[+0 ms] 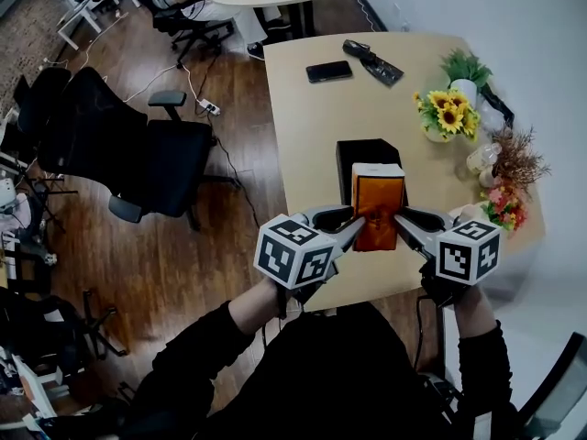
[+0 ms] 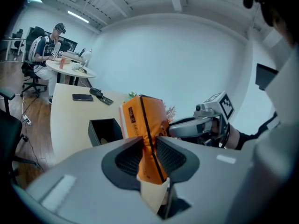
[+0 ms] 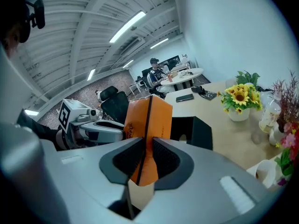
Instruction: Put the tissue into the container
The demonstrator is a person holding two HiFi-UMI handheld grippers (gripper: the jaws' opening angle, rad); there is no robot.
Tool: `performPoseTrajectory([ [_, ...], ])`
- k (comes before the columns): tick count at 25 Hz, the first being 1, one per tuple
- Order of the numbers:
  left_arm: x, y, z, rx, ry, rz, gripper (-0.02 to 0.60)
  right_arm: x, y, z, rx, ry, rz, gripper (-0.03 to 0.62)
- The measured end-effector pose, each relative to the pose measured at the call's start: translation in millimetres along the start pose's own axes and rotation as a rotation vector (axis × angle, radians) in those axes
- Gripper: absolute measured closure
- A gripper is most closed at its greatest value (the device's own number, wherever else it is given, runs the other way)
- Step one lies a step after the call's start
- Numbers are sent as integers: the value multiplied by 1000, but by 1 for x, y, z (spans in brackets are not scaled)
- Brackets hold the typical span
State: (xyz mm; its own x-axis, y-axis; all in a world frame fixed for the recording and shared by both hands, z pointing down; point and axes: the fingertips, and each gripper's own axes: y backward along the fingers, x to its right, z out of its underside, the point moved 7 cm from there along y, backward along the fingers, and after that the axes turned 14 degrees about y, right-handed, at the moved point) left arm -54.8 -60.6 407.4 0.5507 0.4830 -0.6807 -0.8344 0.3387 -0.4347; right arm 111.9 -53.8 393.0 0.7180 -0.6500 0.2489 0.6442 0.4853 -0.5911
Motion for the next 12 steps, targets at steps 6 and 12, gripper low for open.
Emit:
performPoseTrajectory([
  [6,-15,-23,-27,0,43,-34,509,37,-18,-19,-25,4,-39,528],
  [12,-34,-39,-50,-42,60,-41,509,65,-38,-29,-51,-39,-86,528],
])
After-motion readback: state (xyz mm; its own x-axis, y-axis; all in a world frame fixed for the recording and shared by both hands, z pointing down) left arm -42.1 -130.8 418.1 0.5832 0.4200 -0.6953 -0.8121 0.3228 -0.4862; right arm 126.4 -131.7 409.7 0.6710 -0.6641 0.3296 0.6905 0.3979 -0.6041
